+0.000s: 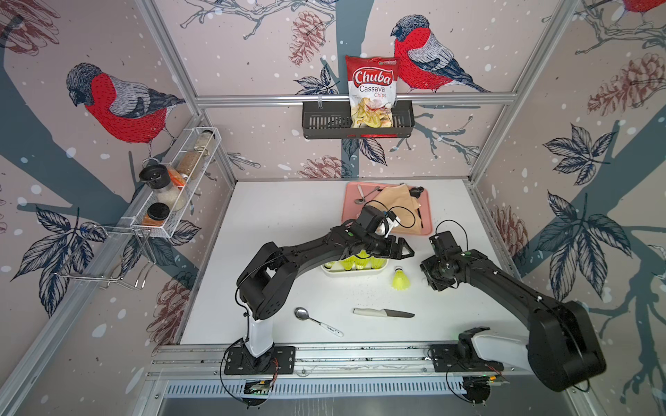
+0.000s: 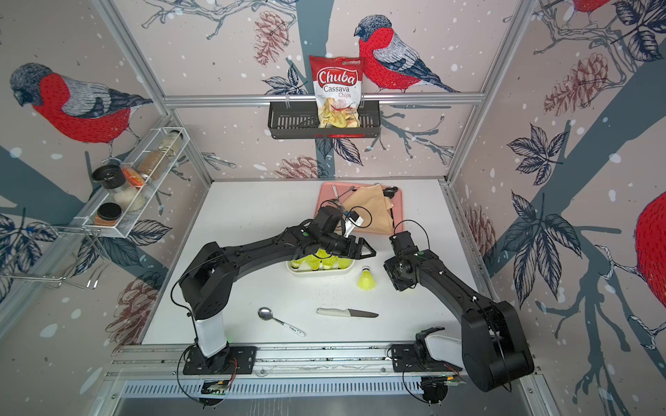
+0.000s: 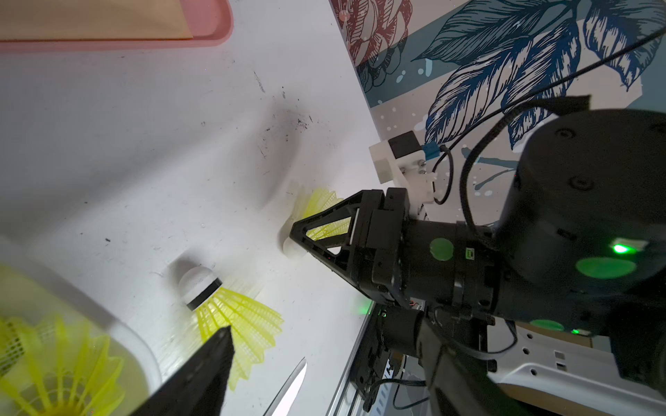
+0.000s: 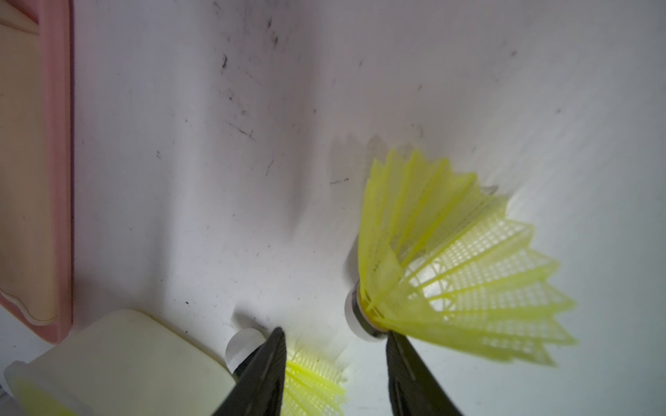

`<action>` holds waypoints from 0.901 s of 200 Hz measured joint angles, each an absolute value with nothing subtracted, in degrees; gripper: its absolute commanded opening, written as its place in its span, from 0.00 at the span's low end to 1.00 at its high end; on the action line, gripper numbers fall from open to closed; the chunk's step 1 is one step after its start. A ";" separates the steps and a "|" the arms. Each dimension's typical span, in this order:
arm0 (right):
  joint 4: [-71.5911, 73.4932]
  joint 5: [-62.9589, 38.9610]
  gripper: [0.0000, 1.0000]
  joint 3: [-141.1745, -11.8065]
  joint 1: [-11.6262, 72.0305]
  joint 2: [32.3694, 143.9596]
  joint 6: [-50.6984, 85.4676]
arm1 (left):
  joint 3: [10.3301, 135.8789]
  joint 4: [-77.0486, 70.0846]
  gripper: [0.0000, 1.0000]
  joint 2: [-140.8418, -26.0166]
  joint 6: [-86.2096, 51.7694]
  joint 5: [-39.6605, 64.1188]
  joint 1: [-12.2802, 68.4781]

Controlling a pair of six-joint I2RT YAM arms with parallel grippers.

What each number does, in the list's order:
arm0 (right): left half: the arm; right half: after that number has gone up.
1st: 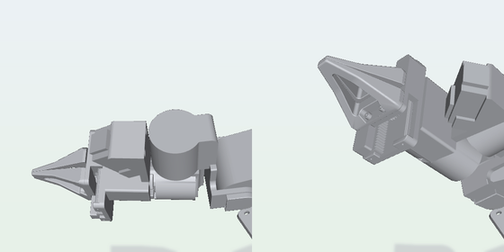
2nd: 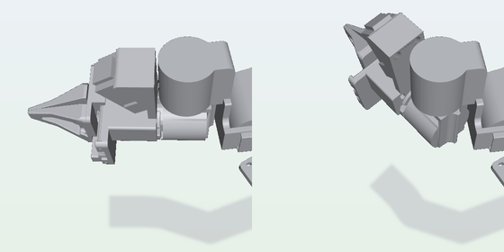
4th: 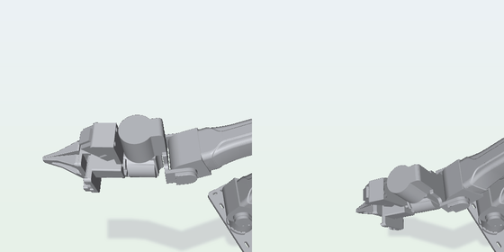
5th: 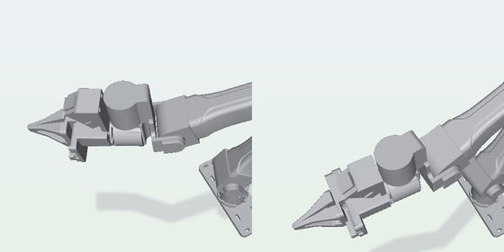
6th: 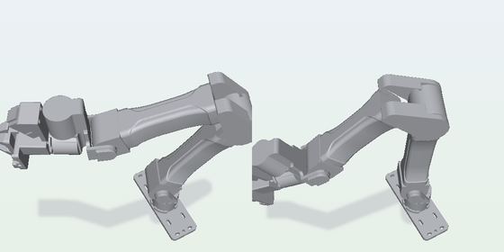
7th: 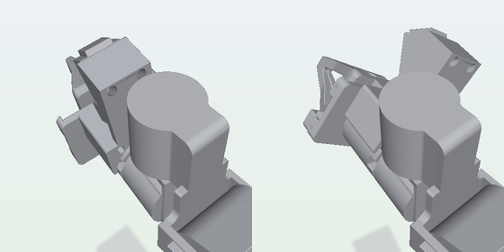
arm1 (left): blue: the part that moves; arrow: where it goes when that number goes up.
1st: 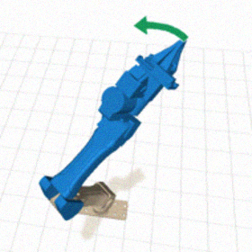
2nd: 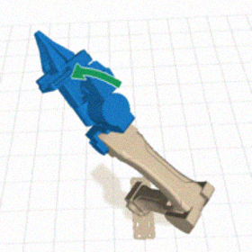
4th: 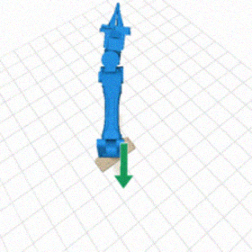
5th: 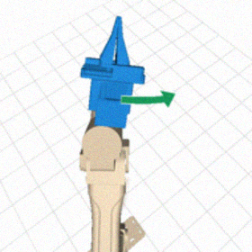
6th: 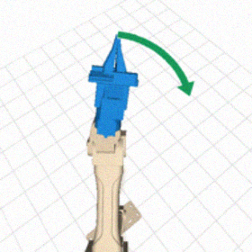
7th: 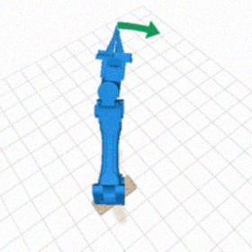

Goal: Put the shuttlecocks into the storage box
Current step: Pick up the shuttlecock at the center of the board.

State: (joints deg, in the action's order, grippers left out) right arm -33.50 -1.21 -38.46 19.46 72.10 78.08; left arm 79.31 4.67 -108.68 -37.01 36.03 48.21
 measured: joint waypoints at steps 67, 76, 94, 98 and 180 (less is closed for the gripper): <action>-32.42 -0.71 0.47 -36.38 19.40 73.91 79.44 | 88.71 11.79 0.83 -116.03 -36.49 36.21 48.38; -32.03 -0.67 0.47 -36.27 19.40 74.06 79.44 | 89.54 13.02 0.83 -116.77 -36.58 36.21 48.38; -31.55 -0.49 0.46 -36.16 19.27 74.59 79.37 | 90.54 14.44 0.83 -117.62 -36.84 36.25 48.38; -31.44 -0.49 0.46 -36.16 19.22 74.76 79.29 | 90.76 14.59 0.83 -117.82 -37.32 36.29 48.38; -31.14 -0.14 0.35 -36.21 18.87 77.19 75.09 | 92.79 15.70 0.83 -119.50 -39.00 37.41 48.45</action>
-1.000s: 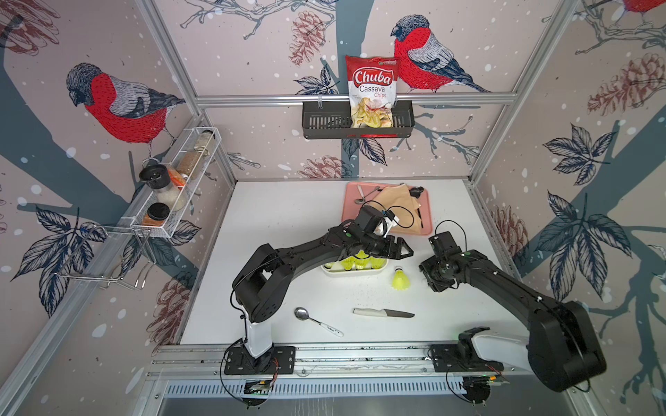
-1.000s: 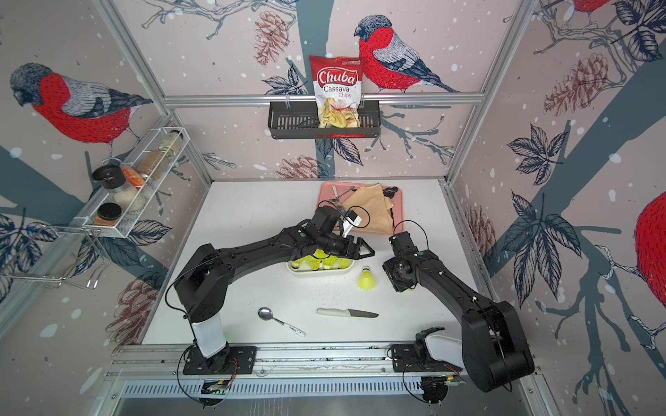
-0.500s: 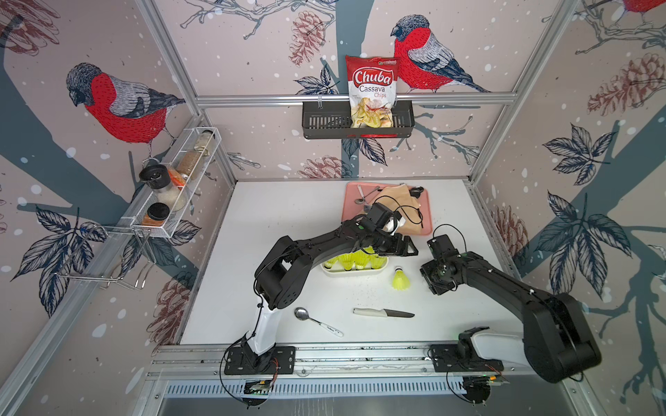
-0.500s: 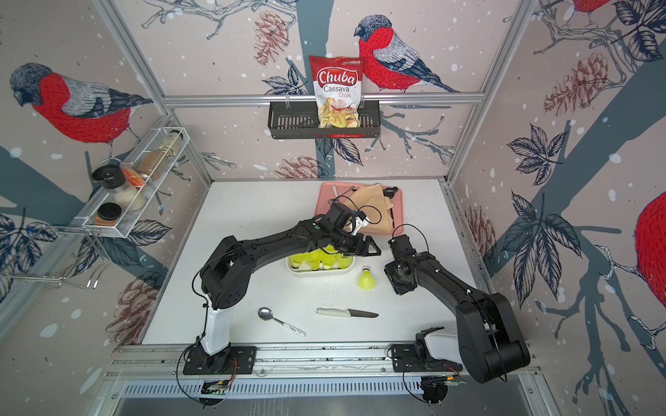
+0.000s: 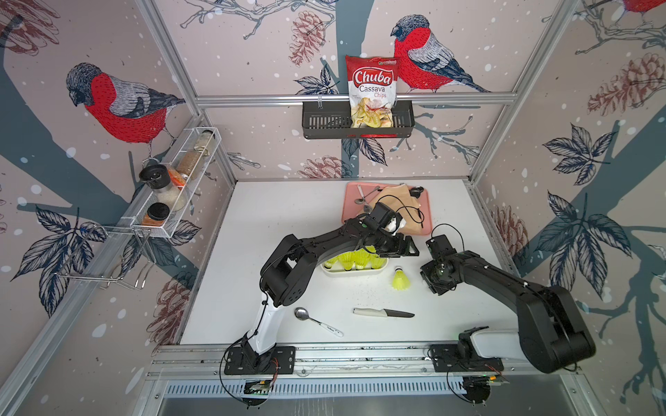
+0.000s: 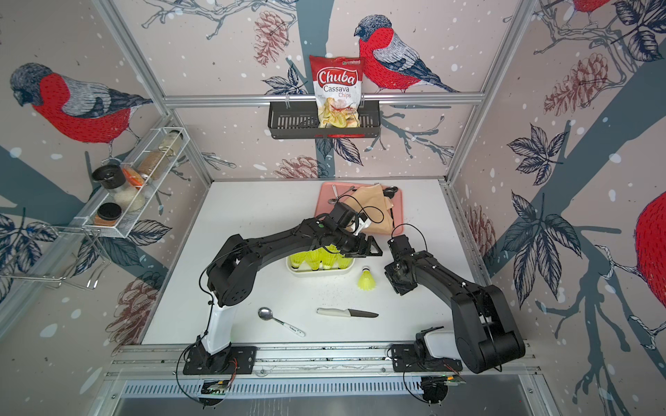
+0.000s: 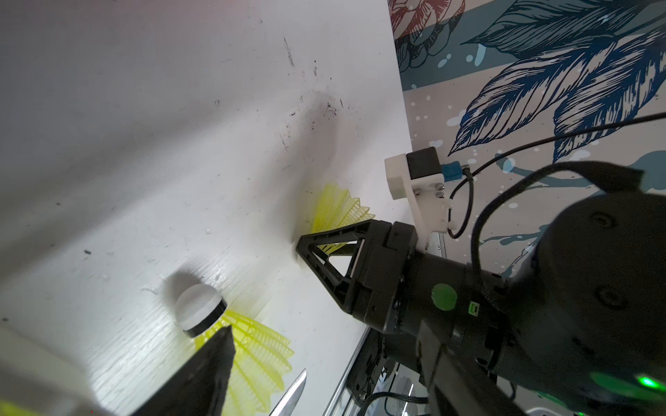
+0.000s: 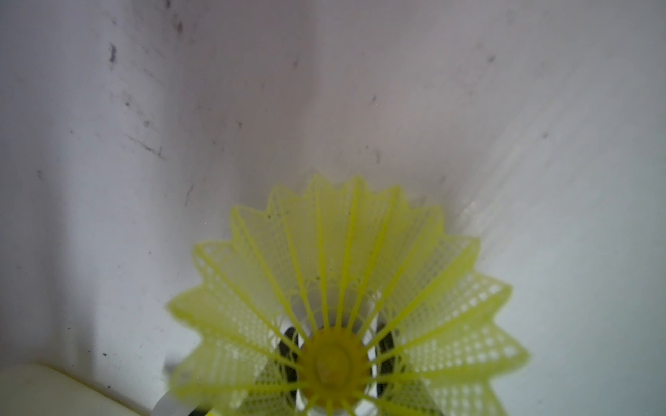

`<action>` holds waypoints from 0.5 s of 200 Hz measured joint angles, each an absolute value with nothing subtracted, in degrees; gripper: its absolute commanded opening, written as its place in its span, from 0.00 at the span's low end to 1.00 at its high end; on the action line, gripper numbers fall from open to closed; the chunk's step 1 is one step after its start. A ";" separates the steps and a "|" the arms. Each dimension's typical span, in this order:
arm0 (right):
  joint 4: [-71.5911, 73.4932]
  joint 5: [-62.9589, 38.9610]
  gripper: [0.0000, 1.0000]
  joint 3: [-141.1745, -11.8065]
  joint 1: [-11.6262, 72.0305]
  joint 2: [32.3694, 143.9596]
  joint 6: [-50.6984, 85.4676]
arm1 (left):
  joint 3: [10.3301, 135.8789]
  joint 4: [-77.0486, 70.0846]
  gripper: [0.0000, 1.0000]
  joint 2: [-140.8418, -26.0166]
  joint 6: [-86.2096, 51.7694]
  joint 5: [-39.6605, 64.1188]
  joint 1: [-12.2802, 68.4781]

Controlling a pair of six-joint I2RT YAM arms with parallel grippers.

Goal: Put the shuttlecocks into the storage box
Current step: Pick up the shuttlecock at the center of the board.

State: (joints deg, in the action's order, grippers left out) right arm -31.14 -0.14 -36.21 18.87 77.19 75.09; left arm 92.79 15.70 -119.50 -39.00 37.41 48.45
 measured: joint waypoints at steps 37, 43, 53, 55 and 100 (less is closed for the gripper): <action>-31.38 -0.08 0.29 -36.23 18.83 77.65 74.39 | 92.79 15.68 0.83 -119.48 -39.05 37.39 48.45; -31.38 -0.08 0.28 -36.23 18.81 77.67 74.08 | 92.79 15.68 0.83 -119.46 -39.05 37.39 48.45; -31.38 -0.08 0.26 -36.25 18.79 77.65 73.67 | 92.79 15.68 0.83 -119.44 -39.05 37.36 48.45; -31.38 -0.08 0.25 -36.27 18.76 77.65 73.67 | 92.79 15.68 0.83 -119.44 -39.05 37.36 48.45; -32.49 1.87 0.24 -39.31 19.79 76.05 72.01 | 91.79 15.38 0.82 -117.01 -39.27 36.93 48.16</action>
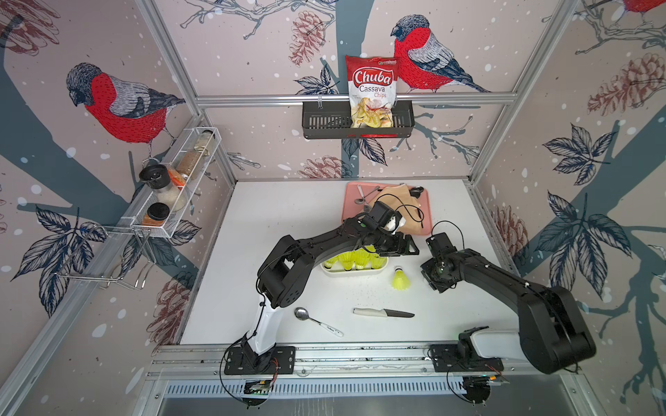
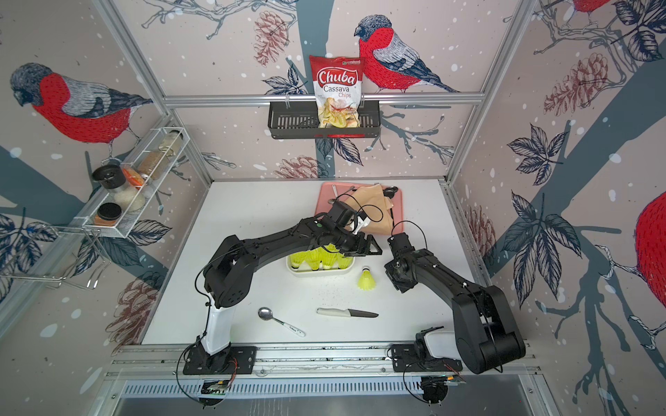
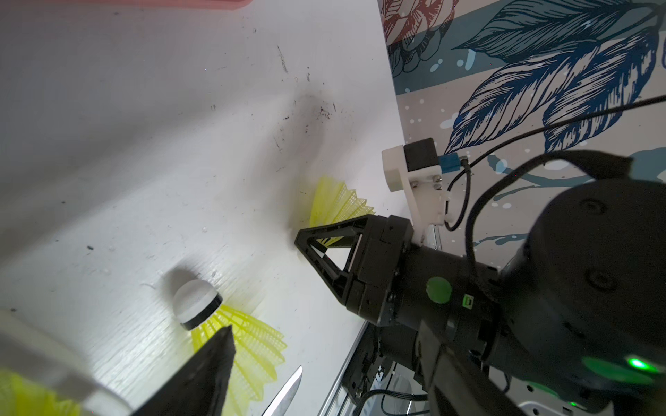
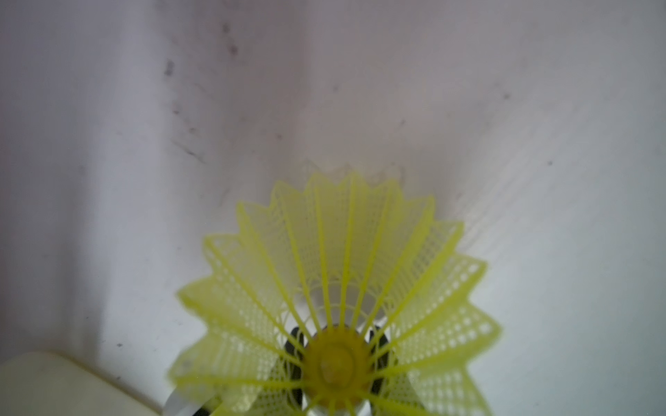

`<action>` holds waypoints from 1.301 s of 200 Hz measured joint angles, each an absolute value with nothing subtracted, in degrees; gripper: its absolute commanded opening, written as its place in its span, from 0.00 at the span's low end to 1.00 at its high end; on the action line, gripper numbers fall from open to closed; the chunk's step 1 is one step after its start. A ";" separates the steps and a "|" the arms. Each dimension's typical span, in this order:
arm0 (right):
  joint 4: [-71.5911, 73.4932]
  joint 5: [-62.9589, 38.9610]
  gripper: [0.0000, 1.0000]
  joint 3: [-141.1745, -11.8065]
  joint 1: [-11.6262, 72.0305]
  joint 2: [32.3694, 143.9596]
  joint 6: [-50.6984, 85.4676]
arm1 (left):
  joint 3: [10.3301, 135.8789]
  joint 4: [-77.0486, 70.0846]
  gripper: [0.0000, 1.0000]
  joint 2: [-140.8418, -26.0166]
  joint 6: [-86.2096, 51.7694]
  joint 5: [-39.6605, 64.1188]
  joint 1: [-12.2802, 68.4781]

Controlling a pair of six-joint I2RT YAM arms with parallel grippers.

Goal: Put the shuttlecocks into the storage box
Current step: Pick up the shuttlecock at the center of the board, then place the shuttlecock in the storage box.

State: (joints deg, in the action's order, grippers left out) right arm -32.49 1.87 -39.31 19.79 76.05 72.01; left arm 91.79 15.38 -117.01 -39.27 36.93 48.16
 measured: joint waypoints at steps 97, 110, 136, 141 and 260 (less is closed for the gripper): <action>-37.39 13.26 0.25 -65.28 43.20 80.60 58.08 | 70.72 12.75 0.82 -90.13 -41.76 34.24 32.34; -37.32 13.39 0.24 -67.46 46.22 82.67 56.03 | 66.41 13.30 0.82 -85.80 -41.58 34.04 29.69; -37.17 13.41 0.24 -72.14 51.24 88.14 52.62 | 56.73 13.96 0.82 -76.90 -41.54 33.34 24.25; -37.08 13.37 0.24 -73.10 52.12 89.27 52.29 | 55.09 14.44 0.83 -75.35 -41.58 33.12 23.38; -39.40 12.56 0.24 -87.00 57.65 106.69 48.12 | 37.36 17.06 0.82 -55.75 -43.66 29.85 19.27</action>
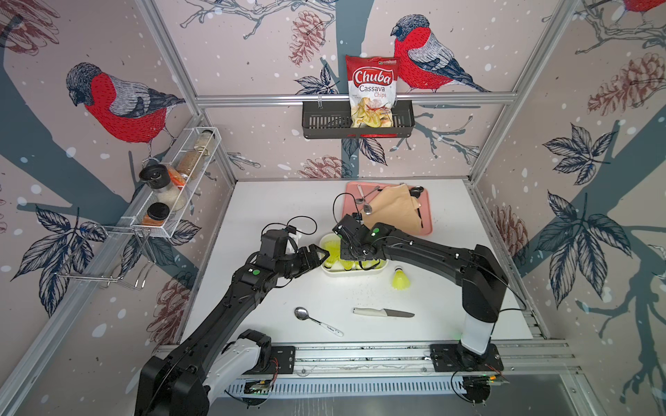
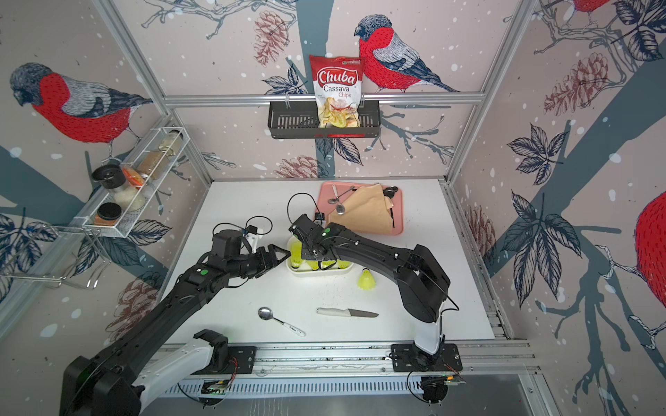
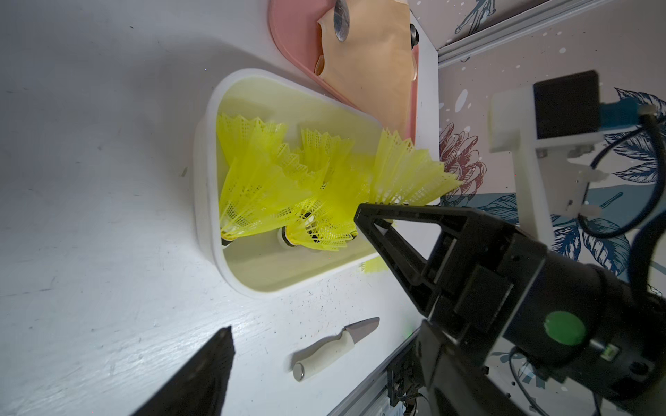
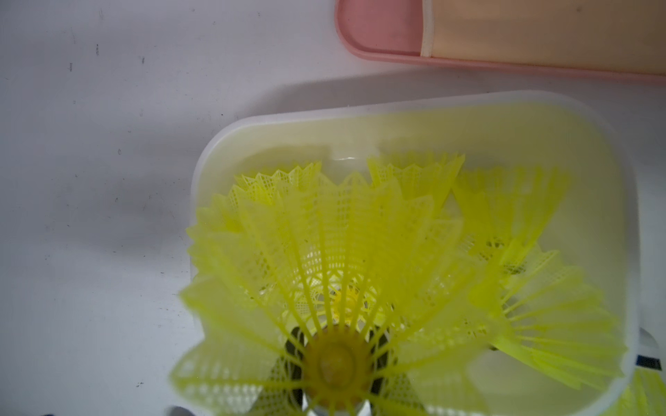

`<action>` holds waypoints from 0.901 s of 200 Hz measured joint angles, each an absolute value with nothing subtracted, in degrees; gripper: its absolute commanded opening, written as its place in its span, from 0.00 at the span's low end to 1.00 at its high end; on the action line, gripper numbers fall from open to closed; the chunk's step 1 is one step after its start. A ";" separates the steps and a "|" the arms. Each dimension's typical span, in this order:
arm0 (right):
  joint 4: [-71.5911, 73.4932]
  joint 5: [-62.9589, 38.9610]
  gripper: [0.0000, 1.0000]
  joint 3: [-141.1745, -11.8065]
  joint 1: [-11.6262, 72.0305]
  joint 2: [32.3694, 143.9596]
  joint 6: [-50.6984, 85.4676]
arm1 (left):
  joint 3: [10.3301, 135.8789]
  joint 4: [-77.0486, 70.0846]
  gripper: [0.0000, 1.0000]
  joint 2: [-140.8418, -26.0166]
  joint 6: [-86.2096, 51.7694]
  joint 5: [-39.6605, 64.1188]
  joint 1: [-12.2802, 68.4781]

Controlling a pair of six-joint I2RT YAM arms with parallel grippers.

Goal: Put the shuttlecocks into the storage box
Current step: Place the shuttlecock in the storage box.

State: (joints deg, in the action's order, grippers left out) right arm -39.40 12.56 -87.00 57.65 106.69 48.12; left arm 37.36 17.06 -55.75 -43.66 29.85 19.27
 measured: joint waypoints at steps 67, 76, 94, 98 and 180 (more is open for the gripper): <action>-41.36 12.34 0.25 -88.68 58.00 109.93 47.90 | 35.62 16.56 0.82 -55.70 -44.86 31.24 19.25; -41.65 12.34 0.25 -88.92 58.08 110.21 47.90 | 35.35 16.05 0.82 -55.83 -44.99 31.68 19.25; -41.76 12.34 0.26 -89.45 58.08 110.65 47.86 | 34.96 14.94 0.82 -56.10 -45.15 32.67 19.31; -41.87 12.34 0.26 -89.58 58.08 110.76 47.81 | 34.87 14.76 0.82 -56.16 -45.15 32.86 19.35; -42.96 12.14 0.38 -90.32 58.35 111.68 46.65 | 33.43 11.68 0.82 -57.76 -45.65 34.57 20.91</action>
State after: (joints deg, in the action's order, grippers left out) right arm -42.96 12.14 -90.32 58.35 111.68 46.65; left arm 33.43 11.68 -57.76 -45.65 34.57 20.91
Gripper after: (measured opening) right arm 0.354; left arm 0.822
